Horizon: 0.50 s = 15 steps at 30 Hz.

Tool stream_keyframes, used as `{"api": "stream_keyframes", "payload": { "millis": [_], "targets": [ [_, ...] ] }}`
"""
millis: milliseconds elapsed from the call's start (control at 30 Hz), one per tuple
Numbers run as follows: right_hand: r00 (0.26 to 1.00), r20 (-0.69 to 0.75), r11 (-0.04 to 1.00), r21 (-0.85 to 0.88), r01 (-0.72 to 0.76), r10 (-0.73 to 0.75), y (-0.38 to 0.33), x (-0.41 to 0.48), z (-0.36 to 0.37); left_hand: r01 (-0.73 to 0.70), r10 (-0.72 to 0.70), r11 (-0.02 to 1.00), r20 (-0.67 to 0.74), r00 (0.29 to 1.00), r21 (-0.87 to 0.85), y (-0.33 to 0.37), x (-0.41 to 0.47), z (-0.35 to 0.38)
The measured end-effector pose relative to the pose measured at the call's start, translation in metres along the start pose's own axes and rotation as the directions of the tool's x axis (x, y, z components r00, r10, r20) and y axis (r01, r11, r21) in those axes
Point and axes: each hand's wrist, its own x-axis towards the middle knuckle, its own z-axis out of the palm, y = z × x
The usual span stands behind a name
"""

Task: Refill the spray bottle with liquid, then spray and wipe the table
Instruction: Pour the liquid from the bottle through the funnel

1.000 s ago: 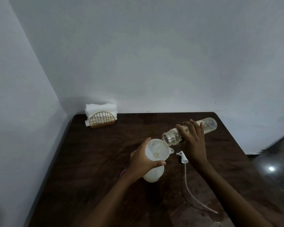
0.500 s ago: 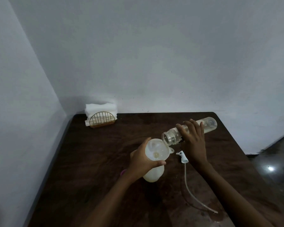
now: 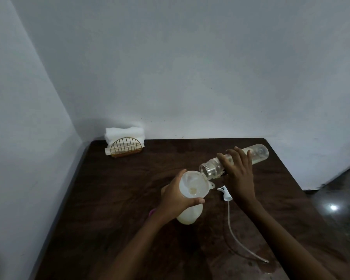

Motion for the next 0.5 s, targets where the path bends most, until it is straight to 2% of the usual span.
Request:
{"api": "stream_keyframes", "payload": {
  "millis": [500],
  "targets": [
    [1.000, -0.021, 1.000, -0.005, 0.015, -0.015, 0.0027, 0.0023, 0.0018, 0.027, -0.027, 1.000, 0.003, 1.000, 0.008, 0.0022, -0.0019, 0.0008]
  ]
}}
